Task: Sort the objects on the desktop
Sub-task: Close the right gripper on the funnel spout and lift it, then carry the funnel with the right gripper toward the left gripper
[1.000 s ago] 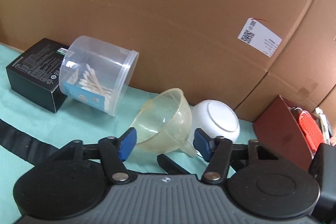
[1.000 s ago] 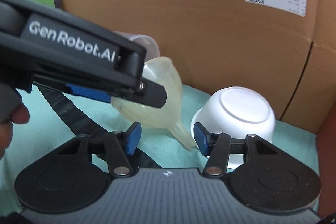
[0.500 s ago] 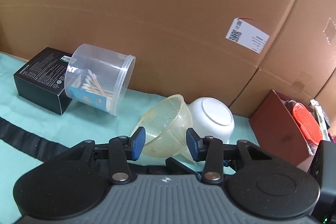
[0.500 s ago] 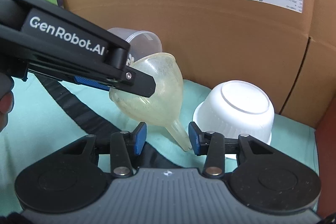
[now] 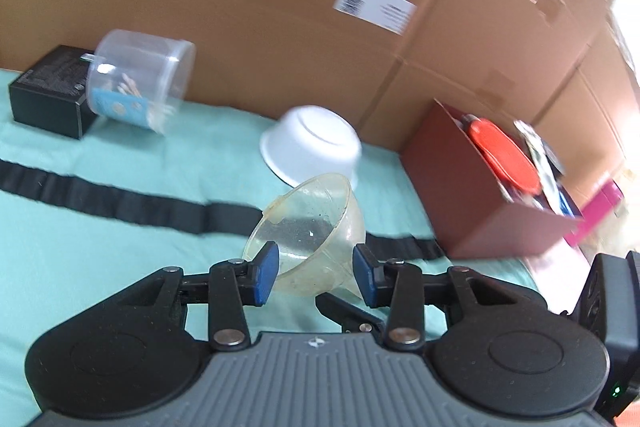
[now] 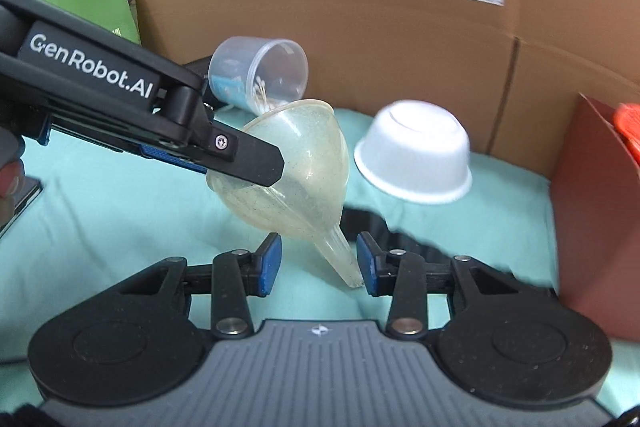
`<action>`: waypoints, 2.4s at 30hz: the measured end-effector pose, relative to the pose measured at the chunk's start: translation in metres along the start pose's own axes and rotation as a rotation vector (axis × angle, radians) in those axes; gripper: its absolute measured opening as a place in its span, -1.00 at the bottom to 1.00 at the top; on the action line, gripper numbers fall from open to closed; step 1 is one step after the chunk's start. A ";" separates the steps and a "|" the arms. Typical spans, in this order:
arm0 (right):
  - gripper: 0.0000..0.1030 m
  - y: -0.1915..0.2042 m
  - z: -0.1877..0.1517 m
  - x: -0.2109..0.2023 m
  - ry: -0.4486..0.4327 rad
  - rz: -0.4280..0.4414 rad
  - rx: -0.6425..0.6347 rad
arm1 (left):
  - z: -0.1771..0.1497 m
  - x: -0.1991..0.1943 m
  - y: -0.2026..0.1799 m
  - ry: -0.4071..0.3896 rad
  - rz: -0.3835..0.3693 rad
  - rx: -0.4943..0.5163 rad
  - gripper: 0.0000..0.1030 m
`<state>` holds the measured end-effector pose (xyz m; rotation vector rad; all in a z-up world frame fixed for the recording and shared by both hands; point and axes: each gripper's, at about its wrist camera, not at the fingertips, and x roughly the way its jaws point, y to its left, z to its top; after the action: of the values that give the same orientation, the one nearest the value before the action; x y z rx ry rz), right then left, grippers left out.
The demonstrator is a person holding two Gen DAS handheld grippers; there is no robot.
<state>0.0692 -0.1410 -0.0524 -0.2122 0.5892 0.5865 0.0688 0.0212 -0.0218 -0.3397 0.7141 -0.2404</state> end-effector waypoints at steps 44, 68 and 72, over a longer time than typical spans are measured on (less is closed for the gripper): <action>-0.20 -0.016 -0.049 -0.063 -0.002 0.012 0.213 | -0.013 -0.010 -0.013 0.016 0.033 -0.017 0.12; -0.34 -0.002 -0.007 -0.053 -0.143 0.095 0.197 | -0.002 -0.036 0.040 -0.060 0.102 -0.121 0.26; -0.52 0.005 0.004 -0.042 -0.163 0.142 0.196 | -0.002 -0.039 0.053 -0.058 0.132 -0.150 0.15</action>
<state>0.0402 -0.1548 -0.0250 0.0625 0.5023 0.6719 0.0439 0.0818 -0.0204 -0.4389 0.6960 -0.0522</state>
